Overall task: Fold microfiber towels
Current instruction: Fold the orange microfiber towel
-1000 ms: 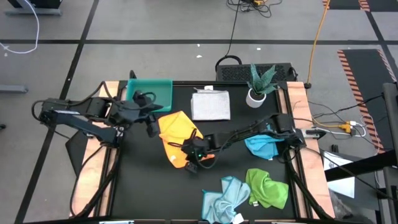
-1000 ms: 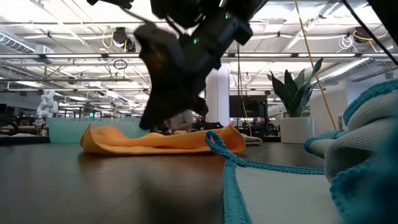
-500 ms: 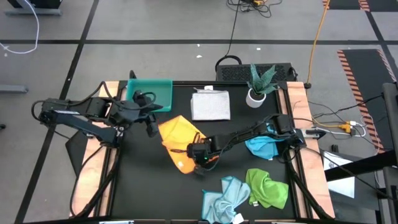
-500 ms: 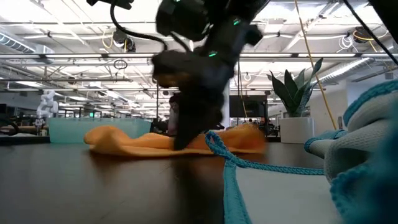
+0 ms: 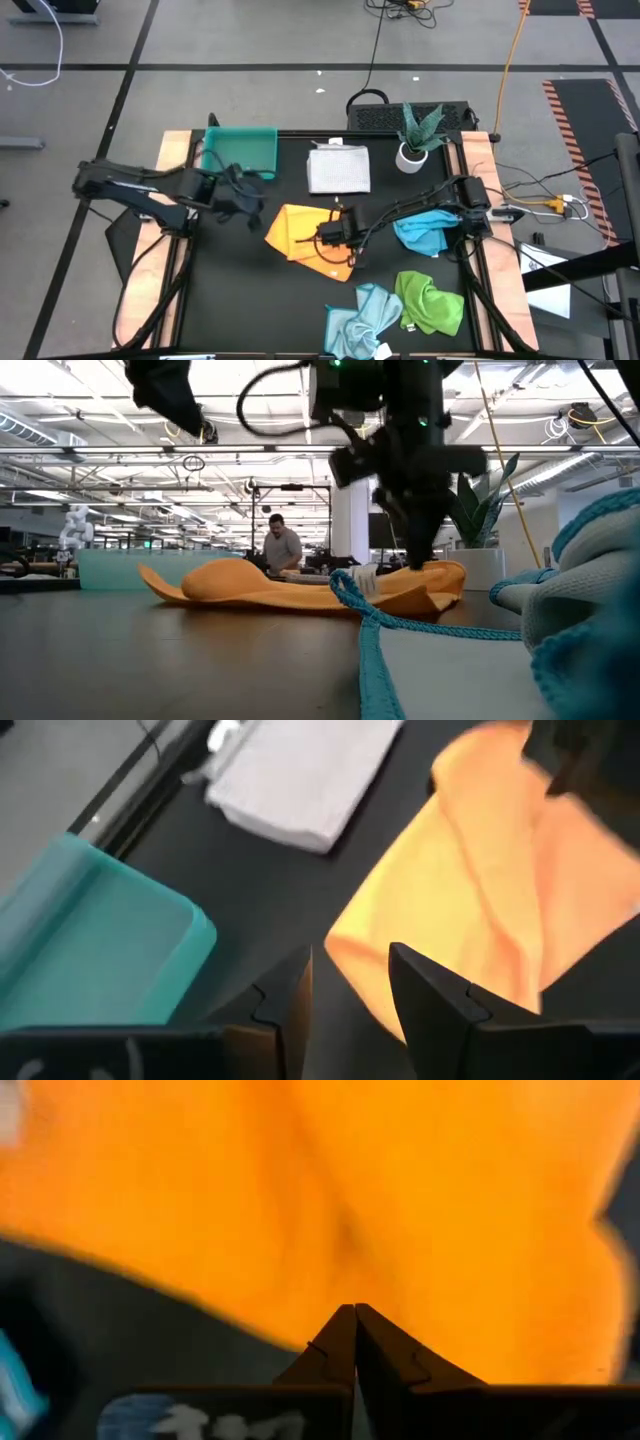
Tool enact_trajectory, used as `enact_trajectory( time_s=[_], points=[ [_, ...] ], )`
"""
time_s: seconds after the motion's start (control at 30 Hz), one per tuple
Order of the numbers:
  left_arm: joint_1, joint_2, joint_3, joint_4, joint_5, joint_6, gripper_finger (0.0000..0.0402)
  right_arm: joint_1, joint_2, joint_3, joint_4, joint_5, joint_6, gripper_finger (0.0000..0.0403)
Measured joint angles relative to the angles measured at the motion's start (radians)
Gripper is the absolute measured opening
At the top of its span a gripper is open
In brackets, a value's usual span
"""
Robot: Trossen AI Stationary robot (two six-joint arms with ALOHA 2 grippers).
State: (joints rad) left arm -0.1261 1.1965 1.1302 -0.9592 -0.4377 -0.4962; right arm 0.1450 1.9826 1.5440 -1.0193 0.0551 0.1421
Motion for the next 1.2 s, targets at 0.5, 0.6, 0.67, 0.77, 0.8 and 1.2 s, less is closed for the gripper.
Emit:
enact_trajectory(
  time_s=[0.5, 0.6, 0.67, 0.77, 0.8, 1.2],
  points=[
    [0.062, 0.439, -0.013, 0.297, 0.199, 0.263, 0.0138, 0.032, -0.32, 0.002, -0.063, 0.187, 0.287, 0.0],
    [0.07, 0.497, -0.013, 0.312, 0.255, 0.283, 0.0138, 0.048, -0.351, 0.002, -0.07, 0.226, 0.327, 0.0],
    [0.07, 0.532, -0.013, 0.319, 0.263, 0.286, 0.0138, 0.061, -0.358, 0.001, -0.075, 0.236, 0.347, 0.0],
    [0.069, 0.575, -0.013, 0.318, 0.291, 0.285, 0.0138, 0.083, -0.36, 0.001, -0.077, 0.232, 0.37, 0.0],
    [0.069, 0.588, -0.013, 0.319, 0.309, 0.285, 0.0138, 0.088, -0.361, 0.001, -0.077, 0.231, 0.374, 0.0],
    [0.072, 0.607, -0.012, 0.315, 0.335, 0.238, 0.0138, 0.141, -0.352, -0.391, 0.65, 0.003, 0.458, 0.0]
  ],
)
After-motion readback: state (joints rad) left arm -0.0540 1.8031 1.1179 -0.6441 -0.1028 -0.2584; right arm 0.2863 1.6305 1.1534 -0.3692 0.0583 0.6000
